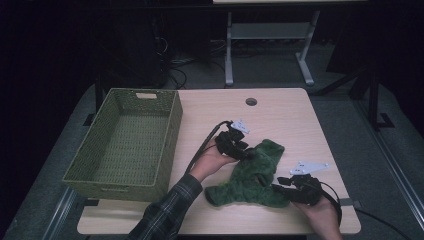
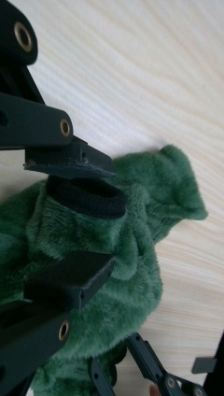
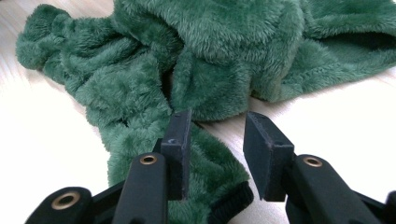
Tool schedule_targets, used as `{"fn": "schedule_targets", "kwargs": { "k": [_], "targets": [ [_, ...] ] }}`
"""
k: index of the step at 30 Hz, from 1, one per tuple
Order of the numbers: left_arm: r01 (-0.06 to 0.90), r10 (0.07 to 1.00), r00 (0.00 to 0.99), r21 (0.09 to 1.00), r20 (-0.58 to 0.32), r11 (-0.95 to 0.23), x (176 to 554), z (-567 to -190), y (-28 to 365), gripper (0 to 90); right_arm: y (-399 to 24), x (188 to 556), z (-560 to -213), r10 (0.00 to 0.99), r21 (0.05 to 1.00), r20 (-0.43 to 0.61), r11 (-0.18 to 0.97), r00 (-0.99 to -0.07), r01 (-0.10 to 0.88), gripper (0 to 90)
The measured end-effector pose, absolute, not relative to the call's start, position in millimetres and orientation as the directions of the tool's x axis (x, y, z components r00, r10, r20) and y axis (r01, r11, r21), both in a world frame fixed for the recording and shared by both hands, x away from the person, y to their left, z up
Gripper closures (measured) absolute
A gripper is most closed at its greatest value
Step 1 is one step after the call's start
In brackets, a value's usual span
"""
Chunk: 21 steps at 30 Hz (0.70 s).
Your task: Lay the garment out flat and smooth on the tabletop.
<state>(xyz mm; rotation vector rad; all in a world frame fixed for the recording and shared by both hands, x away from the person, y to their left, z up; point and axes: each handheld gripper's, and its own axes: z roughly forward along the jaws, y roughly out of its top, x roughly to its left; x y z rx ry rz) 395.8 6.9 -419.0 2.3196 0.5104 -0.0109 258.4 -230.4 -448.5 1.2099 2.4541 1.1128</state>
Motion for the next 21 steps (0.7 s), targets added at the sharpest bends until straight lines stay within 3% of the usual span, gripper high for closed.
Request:
{"fn": "schedule_targets", "kwargs": {
  "k": [2,6,7,21],
  "targets": [
    [0.357,0.348,0.925,0.662,-0.153,-0.659,396,-422,5,59.2,-231,258,-449,0.745,0.698,0.151,0.385,-0.65,0.604,60.8],
    [0.35,0.351,0.926,0.662,-0.138,-0.663,396,-423,7,81.8,-230,257,-450,0.744,0.696,0.15,0.388,-0.651,0.605,59.4],
    [0.362,0.363,0.921,0.665,-0.146,-0.653,396,-423,9,83.4,-229,257,-449,0.746,0.692,0.152,0.388,-0.648,0.609,58.7],
    [0.399,0.432,0.889,0.715,-0.15,-0.574,394,-418,36,85.1,-210,267,-454,0.753,0.679,0.167,0.38,-0.636,0.628,55.2]
  ]
}}
